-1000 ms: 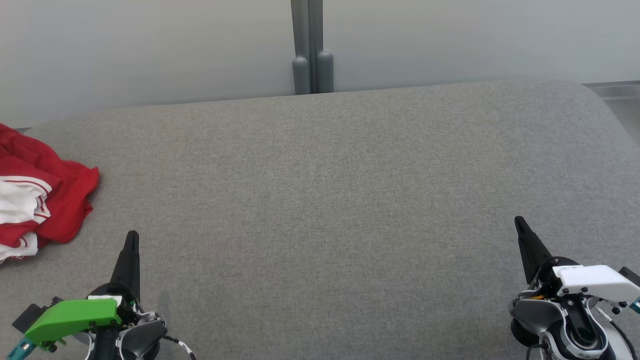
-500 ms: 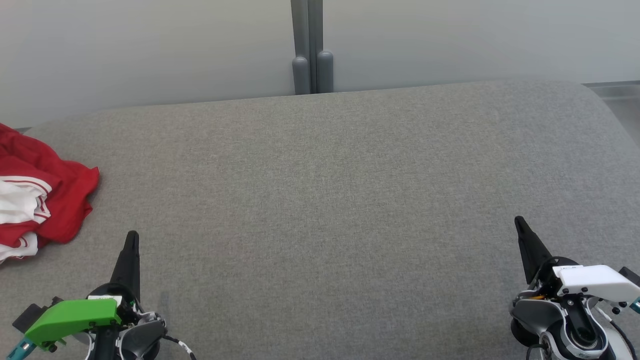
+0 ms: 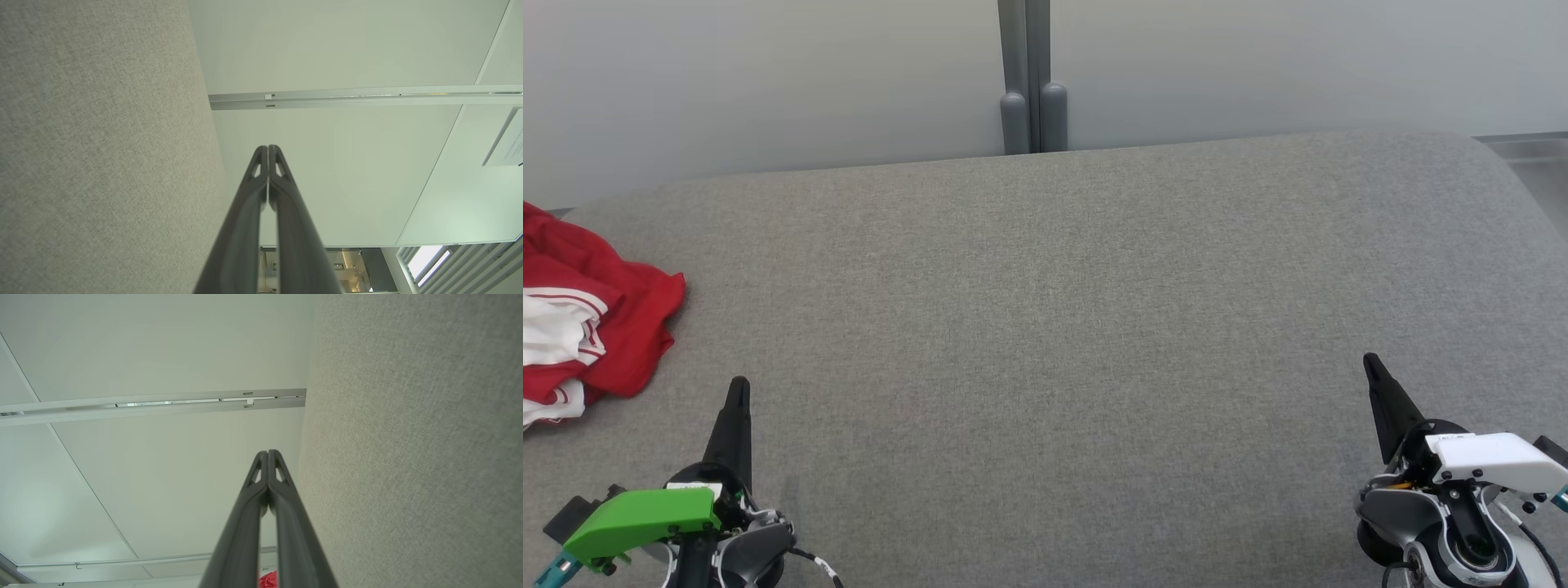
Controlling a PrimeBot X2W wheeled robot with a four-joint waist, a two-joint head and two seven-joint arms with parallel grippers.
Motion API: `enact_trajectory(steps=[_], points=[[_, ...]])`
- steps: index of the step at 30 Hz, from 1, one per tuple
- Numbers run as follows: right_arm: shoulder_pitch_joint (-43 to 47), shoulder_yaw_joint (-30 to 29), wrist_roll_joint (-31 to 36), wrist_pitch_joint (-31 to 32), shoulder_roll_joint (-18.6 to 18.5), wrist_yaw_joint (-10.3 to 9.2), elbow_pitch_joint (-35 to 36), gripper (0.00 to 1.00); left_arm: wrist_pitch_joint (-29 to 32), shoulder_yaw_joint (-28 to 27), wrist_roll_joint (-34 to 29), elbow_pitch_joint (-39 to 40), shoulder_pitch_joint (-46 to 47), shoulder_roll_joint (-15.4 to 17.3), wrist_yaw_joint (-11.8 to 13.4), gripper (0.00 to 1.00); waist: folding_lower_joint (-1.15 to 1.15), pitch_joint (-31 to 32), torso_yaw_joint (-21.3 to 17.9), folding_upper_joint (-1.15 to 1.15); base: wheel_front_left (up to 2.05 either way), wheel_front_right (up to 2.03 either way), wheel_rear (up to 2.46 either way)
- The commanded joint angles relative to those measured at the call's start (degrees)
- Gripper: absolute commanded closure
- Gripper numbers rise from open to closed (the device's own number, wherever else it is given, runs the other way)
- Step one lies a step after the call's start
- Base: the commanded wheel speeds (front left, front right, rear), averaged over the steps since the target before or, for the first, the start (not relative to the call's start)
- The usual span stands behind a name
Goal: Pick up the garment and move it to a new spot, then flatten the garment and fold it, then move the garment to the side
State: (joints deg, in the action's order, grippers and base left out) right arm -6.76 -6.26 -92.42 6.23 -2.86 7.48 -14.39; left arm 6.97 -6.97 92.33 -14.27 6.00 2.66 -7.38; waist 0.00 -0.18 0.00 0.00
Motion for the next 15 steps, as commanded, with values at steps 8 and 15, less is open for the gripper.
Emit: enact_trajectory(steps=[8,15], points=[[0.5,-0.1,0.1,0.3,-0.1,0.02,0.2,1.00,-0.1,0.0,0.1,0.2,0.8,0.4,-0.3,1.00,0.00,0.0,0.0,0.00,0.00,0.00,0.00],[0.5,-0.1,0.1,0.3,-0.1,0.02,0.2,1.00,-0.1,0.0,0.1,0.2,0.8,0.4,-0.3,1.00,0.00,0.0,0.0,0.00,0.00,0.00,0.00]])
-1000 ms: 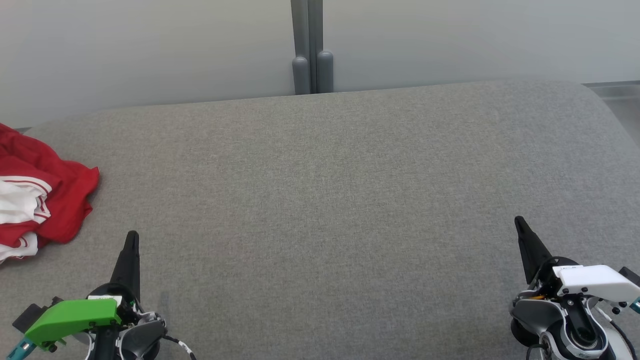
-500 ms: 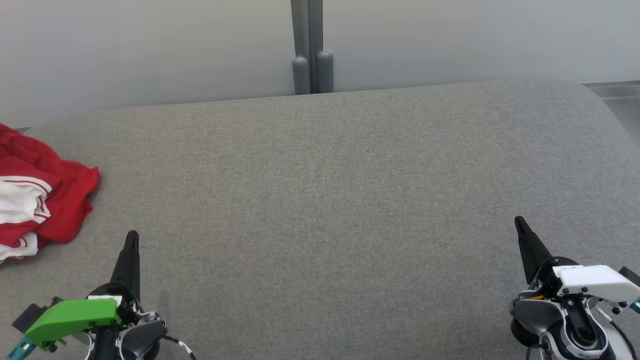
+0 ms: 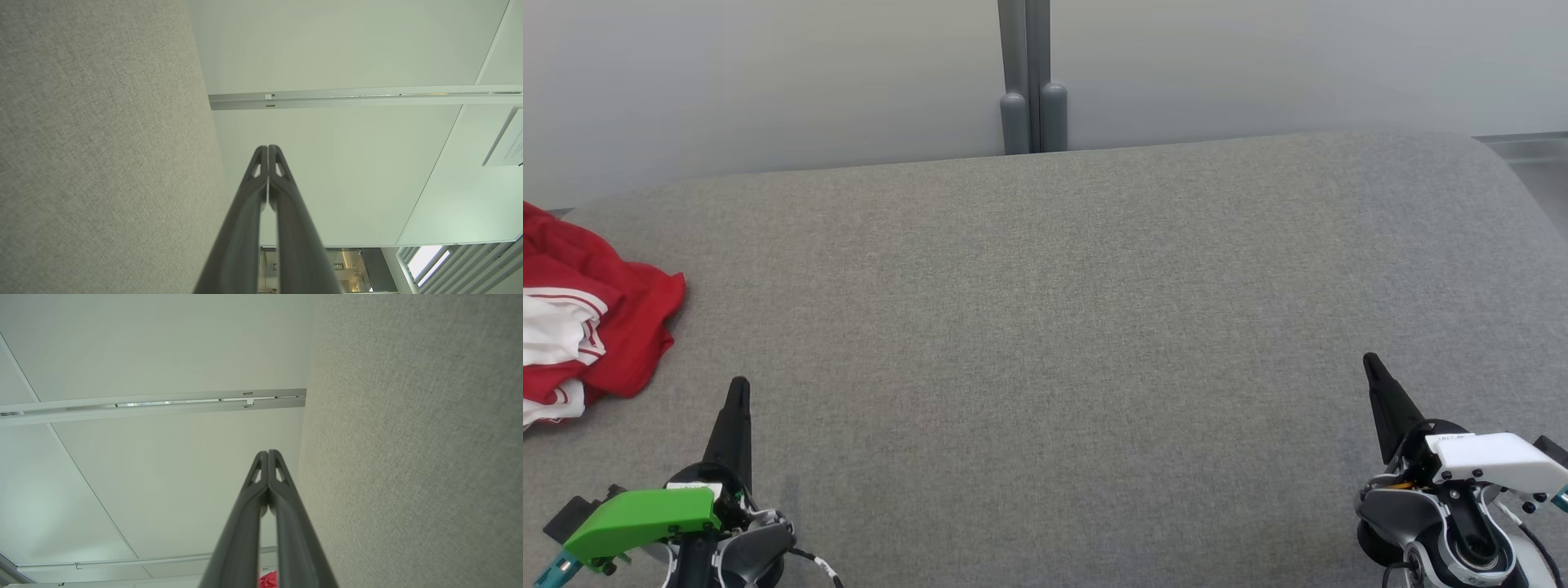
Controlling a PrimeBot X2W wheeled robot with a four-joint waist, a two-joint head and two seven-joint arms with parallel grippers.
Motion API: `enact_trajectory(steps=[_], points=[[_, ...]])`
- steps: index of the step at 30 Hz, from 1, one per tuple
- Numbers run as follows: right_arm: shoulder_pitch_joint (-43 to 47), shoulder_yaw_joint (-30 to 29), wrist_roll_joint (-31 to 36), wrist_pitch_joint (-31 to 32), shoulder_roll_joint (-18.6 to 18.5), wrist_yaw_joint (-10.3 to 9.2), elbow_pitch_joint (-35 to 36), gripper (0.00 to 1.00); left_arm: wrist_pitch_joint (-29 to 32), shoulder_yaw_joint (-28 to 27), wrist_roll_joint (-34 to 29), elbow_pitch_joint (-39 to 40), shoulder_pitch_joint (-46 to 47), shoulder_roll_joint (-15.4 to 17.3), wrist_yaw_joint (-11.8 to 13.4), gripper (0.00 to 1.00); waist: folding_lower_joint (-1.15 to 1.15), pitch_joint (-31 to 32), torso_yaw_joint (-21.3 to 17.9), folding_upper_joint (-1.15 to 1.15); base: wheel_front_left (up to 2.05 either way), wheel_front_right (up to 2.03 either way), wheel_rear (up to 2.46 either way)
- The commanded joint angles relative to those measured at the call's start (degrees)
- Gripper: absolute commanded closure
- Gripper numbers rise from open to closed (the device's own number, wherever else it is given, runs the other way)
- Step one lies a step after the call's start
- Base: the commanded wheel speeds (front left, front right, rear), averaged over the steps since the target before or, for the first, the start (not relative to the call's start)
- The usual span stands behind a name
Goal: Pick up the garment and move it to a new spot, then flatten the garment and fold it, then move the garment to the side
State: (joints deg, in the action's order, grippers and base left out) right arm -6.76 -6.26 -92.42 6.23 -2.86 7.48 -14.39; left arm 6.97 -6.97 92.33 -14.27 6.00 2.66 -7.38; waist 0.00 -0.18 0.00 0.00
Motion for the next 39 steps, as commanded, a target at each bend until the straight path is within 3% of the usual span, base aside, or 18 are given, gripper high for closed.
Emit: enact_trajectory(steps=[1,19,20,30,39], points=[[0.5,-0.1,0.1,0.3,-0.1,0.02,0.2,1.00,-0.1,0.0,0.1,0.2,0.8,0.4,-0.3,1.00,0.00,0.0,0.0,0.00,0.00,0.00,0.00],[0.5,-0.1,0.1,0.3,-0.1,0.02,0.2,1.00,-0.1,0.0,0.1,0.2,0.8,0.4,-0.3,1.00,0.00,0.0,0.0,0.00,0.00,0.00,0.00],[0.0,0.0,0.0,0.0,0.0,0.00,-0.2,0.00,0.0,0.0,0.0,-0.2,-0.1,0.0,0.0,0.00,0.00,0.0,0.0,0.00,0.00,0.00,0.00],[1.5,1.4,2.0,-1.6,-0.2,-0.01,-0.7,0.00,-1.8,1.4,-2.4,-2.1,-1.4,0.0,0.1,0.00,0.00,-0.1,0.0,0.00,0.00,0.00,0.00],[1.4,2.9,10.3,-4.2,-1.4,0.00,-0.2,0.00,-4.3,2.3,-12.9,-2.4,-1.4,0.3,0.0,0.00,0.00,-0.1,0.1,0.00,0.00,0.00,0.00]])
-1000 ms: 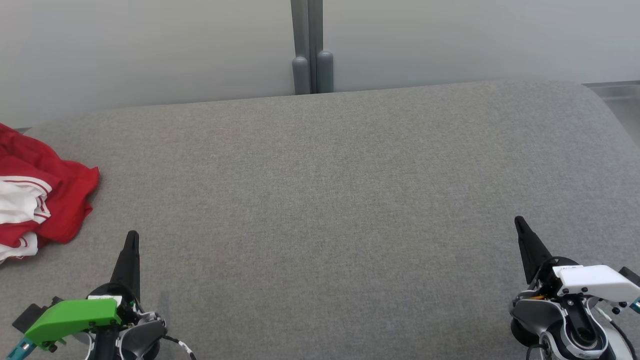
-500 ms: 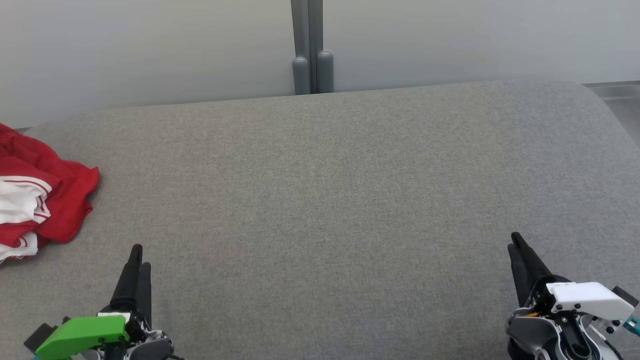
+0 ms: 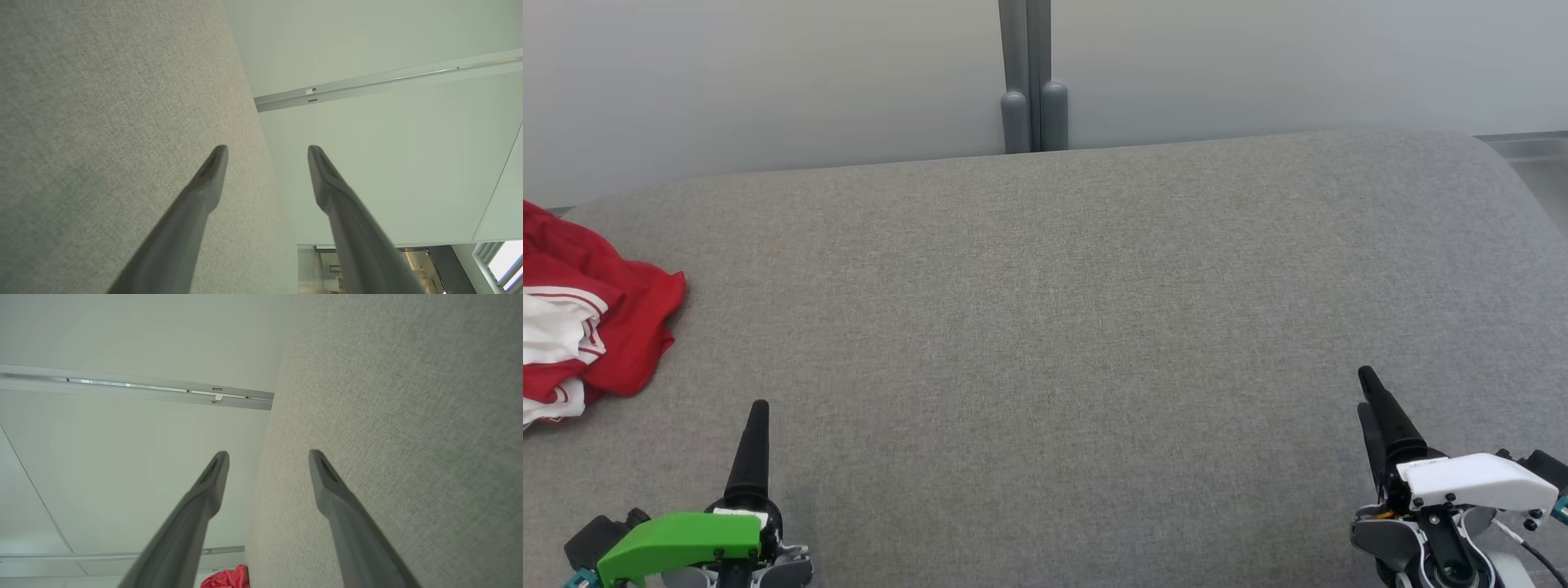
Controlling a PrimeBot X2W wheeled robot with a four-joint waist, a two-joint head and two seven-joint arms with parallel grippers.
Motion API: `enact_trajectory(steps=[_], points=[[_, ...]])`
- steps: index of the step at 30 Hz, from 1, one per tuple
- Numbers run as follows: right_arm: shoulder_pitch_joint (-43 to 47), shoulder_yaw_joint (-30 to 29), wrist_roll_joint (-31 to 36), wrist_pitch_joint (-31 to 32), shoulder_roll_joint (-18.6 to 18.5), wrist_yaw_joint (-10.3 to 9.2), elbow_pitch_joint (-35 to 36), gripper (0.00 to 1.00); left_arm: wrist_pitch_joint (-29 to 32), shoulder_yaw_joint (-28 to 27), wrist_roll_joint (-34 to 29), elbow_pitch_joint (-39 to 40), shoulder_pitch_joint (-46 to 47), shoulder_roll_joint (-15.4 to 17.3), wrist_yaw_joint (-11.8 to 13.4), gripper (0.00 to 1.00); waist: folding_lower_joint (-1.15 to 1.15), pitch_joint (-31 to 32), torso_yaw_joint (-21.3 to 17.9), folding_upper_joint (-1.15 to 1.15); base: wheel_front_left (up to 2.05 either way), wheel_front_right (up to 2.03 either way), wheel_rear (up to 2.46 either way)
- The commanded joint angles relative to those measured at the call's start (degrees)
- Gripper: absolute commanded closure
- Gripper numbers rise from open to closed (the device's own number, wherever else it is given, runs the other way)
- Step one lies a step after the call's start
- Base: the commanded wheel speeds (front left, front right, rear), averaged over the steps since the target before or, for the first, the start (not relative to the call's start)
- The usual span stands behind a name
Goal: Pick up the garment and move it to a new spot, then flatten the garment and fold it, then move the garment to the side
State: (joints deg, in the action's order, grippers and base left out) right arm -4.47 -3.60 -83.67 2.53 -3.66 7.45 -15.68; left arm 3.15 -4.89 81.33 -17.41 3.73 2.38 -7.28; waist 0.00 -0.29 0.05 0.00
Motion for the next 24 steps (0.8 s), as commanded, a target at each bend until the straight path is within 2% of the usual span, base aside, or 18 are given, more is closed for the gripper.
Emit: enact_trajectory(steps=[1,12,24], points=[[-0.9,0.3,2.7,-0.8,-0.6,0.02,1.2,0.00,-0.8,0.3,-3.3,0.7,0.8,0.6,-0.1,0.00,0.00,0.0,0.0,0.00,0.00,0.00,0.00],[-0.9,1.7,16.1,-3.4,-0.7,0.02,1.1,0.00,-3.5,1.5,-17.5,0.3,0.5,0.6,0.4,0.00,0.00,-0.1,0.1,0.00,0.00,0.00,0.00],[-0.7,2.9,26.7,-5.9,-0.9,0.02,1.9,0.00,-6.1,2.4,-28.8,-0.4,0.1,0.5,0.6,0.00,0.00,-0.1,0.2,0.00,0.00,0.00,0.00]])
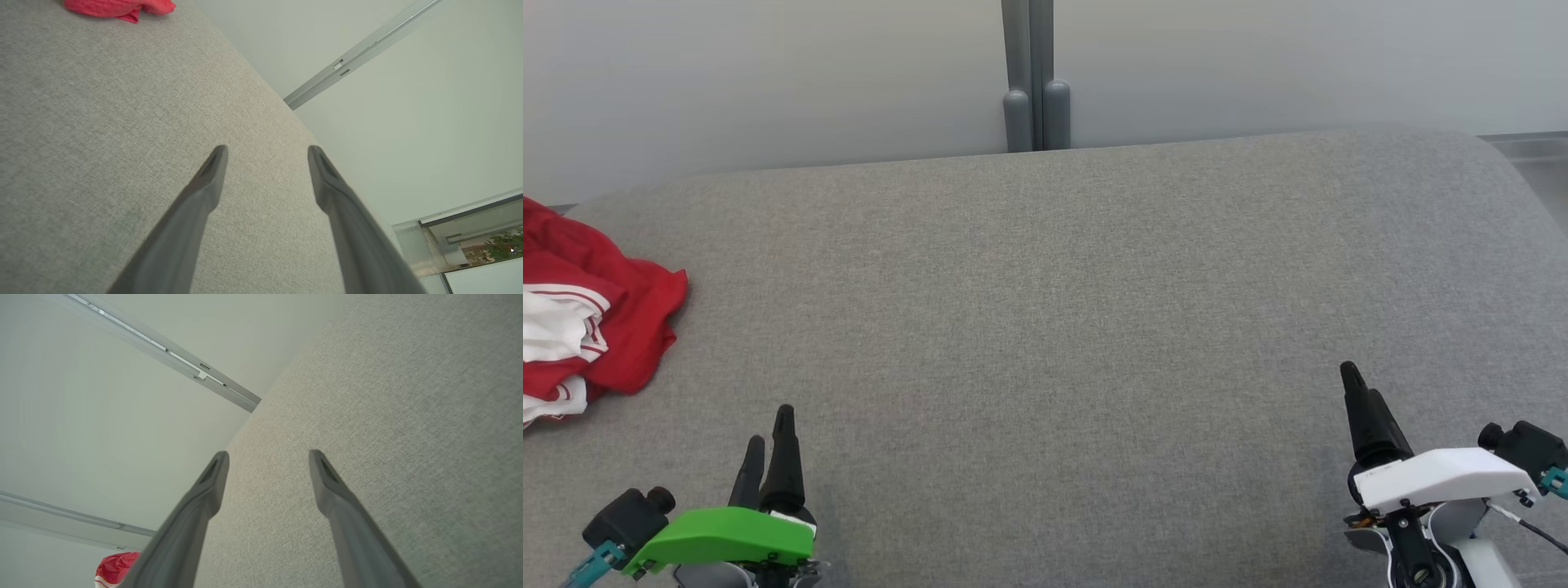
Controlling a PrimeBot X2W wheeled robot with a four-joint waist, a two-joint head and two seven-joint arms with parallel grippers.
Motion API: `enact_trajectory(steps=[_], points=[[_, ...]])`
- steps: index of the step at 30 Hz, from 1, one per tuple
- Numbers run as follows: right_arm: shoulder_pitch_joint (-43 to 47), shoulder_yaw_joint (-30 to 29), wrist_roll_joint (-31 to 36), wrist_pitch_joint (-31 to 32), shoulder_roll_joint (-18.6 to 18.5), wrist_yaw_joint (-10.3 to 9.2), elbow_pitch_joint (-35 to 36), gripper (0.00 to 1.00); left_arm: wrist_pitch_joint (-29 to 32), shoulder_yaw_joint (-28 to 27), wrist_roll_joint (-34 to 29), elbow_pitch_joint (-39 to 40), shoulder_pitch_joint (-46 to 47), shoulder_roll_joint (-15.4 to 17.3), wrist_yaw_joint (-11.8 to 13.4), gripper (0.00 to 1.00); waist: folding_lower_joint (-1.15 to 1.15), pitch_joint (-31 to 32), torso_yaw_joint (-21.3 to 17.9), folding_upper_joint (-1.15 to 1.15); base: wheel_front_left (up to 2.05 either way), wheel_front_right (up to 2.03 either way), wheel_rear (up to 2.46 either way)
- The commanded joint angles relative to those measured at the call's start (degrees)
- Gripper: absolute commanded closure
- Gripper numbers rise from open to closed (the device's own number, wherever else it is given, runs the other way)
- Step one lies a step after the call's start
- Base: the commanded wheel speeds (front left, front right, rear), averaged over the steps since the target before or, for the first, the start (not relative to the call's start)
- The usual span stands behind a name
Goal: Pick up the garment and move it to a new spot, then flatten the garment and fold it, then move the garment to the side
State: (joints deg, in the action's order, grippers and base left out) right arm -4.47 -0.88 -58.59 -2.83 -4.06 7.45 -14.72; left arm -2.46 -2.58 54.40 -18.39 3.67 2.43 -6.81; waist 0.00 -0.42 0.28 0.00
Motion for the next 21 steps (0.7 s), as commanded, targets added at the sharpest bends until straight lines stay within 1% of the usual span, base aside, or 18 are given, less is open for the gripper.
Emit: enact_trajectory(steps=[1,21], points=[[-0.7,0.3,2.5,-0.8,-0.5,0.02,0.9,0.00,-0.7,0.2,-2.8,0.5,0.1,0.4,0.1,0.00,0.00,0.0,0.0,0.00,0.00,0.00,0.00],[-0.5,1.7,14.5,-4.4,-0.8,0.03,0.6,0.00,-4.4,1.7,-17.2,0.2,-0.1,0.3,0.1,0.00,0.00,-0.2,0.3,0.00,0.00,0.00,0.00]])
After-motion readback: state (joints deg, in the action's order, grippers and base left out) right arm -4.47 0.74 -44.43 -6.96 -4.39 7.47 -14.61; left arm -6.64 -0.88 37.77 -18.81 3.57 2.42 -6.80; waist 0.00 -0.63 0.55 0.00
